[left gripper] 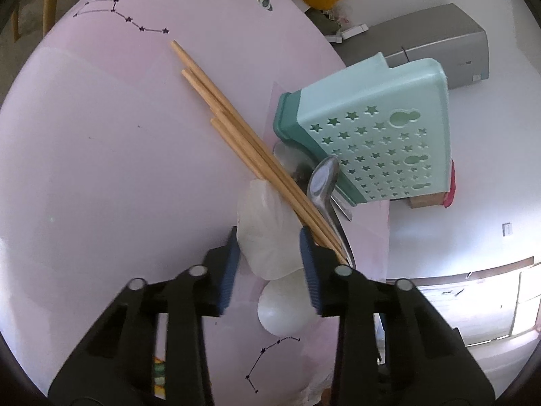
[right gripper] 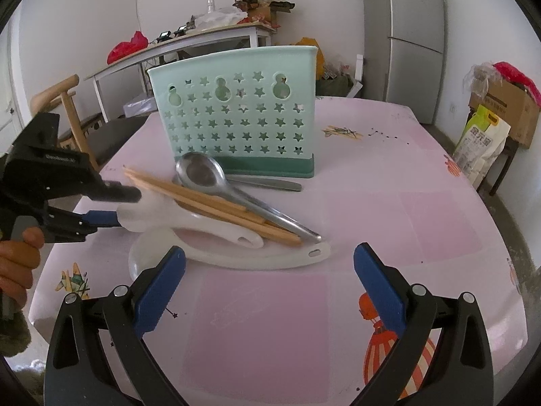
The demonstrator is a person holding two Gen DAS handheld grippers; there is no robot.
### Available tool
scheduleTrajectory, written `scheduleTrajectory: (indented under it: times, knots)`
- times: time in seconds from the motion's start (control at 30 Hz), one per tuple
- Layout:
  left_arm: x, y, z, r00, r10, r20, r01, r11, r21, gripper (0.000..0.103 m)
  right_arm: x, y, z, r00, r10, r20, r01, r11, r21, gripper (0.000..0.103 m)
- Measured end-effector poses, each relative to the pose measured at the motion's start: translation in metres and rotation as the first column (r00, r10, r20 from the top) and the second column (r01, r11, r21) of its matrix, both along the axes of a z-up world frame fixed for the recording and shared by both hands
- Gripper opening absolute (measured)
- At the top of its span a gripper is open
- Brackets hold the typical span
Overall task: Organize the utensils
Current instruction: 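Grasp a white rice paddle with the left tool while the right tool grasps another white paddle, then lift the white paddles and drop them into the mint holder with both tools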
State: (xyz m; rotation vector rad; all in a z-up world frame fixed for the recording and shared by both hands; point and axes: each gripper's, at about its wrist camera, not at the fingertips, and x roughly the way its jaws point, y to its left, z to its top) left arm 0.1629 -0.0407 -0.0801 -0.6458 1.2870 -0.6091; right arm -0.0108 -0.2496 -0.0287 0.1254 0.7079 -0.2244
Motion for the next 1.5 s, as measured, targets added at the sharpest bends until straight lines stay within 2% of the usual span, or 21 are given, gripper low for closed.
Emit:
scheduleTrajectory:
  times: [0.07, 0.1, 0.13, 0.2, 0.3, 0.43, 0.53, 0.63, 0.77, 0.83, 0.93, 0.97, 1.13, 1.23, 1.27, 1.33, 1.4, 1.5]
  knots:
    - [0.001, -0.003, -0.004, 1.000, 0.007, -0.010, -0.007, 1.000, 0.014, 0.018, -0.001, 0.000, 0.001, 1.000, 0.007, 0.004, -0.007, 1.000, 0.002, 0.097]
    - [0.001, -0.004, -0.005, 1.000, 0.011, -0.014, -0.011, 1.000, 0.021, 0.009, -0.002, 0.001, 0.002, 1.000, 0.013, 0.007, -0.013, 1.000, 0.002, 0.097]
    - [0.001, -0.003, -0.007, 1.000, 0.018, -0.017, -0.018, 1.000, 0.025, 0.006, -0.003, 0.002, 0.003, 1.000, 0.022, 0.010, -0.022, 1.000, 0.002, 0.097]
    - [0.000, 0.000, -0.007, 0.999, 0.031, -0.018, -0.030, 0.999, 0.020, 0.005, -0.005, 0.006, 0.007, 0.998, 0.061, 0.024, -0.061, 0.998, -0.002, 0.097]
    - [-0.005, 0.002, -0.003, 0.999, 0.044, 0.017, -0.045, 0.998, 0.055, 0.005, -0.006, 0.018, 0.011, 0.988, 0.152, 0.032, -0.152, 0.988, -0.026, 0.096]
    - [-0.016, 0.013, 0.008, 0.995, 0.062, 0.073, -0.068, 0.994, 0.080, 0.004, -0.001, 0.036, 0.008, 0.961, 0.274, -0.023, -0.275, 0.957, -0.092, 0.075]
    - [-0.024, 0.021, 0.020, 0.990, 0.070, 0.125, -0.080, 0.993, 0.081, 0.003, 0.004, 0.050, 0.003, 0.935, 0.341, -0.093, -0.353, 0.920, -0.170, 0.059]
    - [-0.029, 0.026, 0.028, 0.983, 0.079, 0.167, -0.093, 0.993, 0.076, 0.003, 0.009, 0.061, -0.003, 0.907, 0.386, -0.167, -0.418, 0.871, -0.257, 0.050]
    - [-0.030, 0.033, 0.026, 0.981, 0.098, 0.167, -0.107, 0.993, 0.047, 0.002, 0.019, 0.068, -0.013, 0.852, 0.449, -0.271, -0.517, 0.802, -0.298, 0.038]
    - [-0.031, 0.035, 0.026, 0.980, 0.099, 0.174, -0.107, 0.993, 0.040, 0.002, 0.023, 0.069, -0.014, 0.828, 0.472, -0.302, -0.553, 0.779, -0.296, 0.035]
    - [-0.032, 0.039, 0.026, 0.976, 0.099, 0.192, -0.108, 0.993, 0.036, 0.002, 0.033, 0.073, -0.018, 0.776, 0.513, -0.368, -0.622, 0.720, -0.308, 0.032]
    - [-0.032, 0.043, 0.027, 0.975, 0.102, 0.197, -0.110, 0.993, 0.032, 0.002, 0.038, 0.073, -0.018, 0.755, 0.530, -0.386, -0.646, 0.702, -0.298, 0.029]
    - [-0.037, 0.056, 0.032, 0.968, 0.130, 0.217, -0.133, 0.991, 0.002, 0.002, 0.056, 0.070, -0.011, 0.652, 0.595, -0.470, -0.738, 0.640, -0.213, 0.028]
    - [-0.039, 0.061, 0.038, 0.959, 0.146, 0.244, -0.147, 0.989, -0.014, 0.002, 0.072, 0.065, -0.008, 0.613, 0.619, -0.491, -0.755, 0.643, -0.131, 0.023]
    - [-0.040, 0.064, 0.040, 0.955, 0.151, 0.254, -0.152, 0.988, -0.018, 0.002, 0.079, 0.063, -0.007, 0.607, 0.622, -0.495, -0.751, 0.653, -0.100, 0.019]
    - [-0.042, 0.069, 0.045, 0.951, 0.161, 0.265, -0.159, 0.987, -0.029, 0.002, 0.084, 0.062, -0.005, 0.611, 0.614, -0.500, -0.744, 0.661, -0.099, 0.012]
    - [-0.044, 0.073, 0.050, 0.944, 0.174, 0.281, -0.171, 0.985, -0.034, 0.002, 0.085, 0.061, 0.002, 0.625, 0.608, -0.489, -0.736, 0.667, -0.111, 0.006]
    - [-0.047, 0.082, 0.061, 0.932, 0.184, 0.312, -0.182, 0.983, -0.039, 0.002, 0.084, 0.057, 0.016, 0.666, 0.595, -0.450, -0.709, 0.693, -0.133, 0.004]
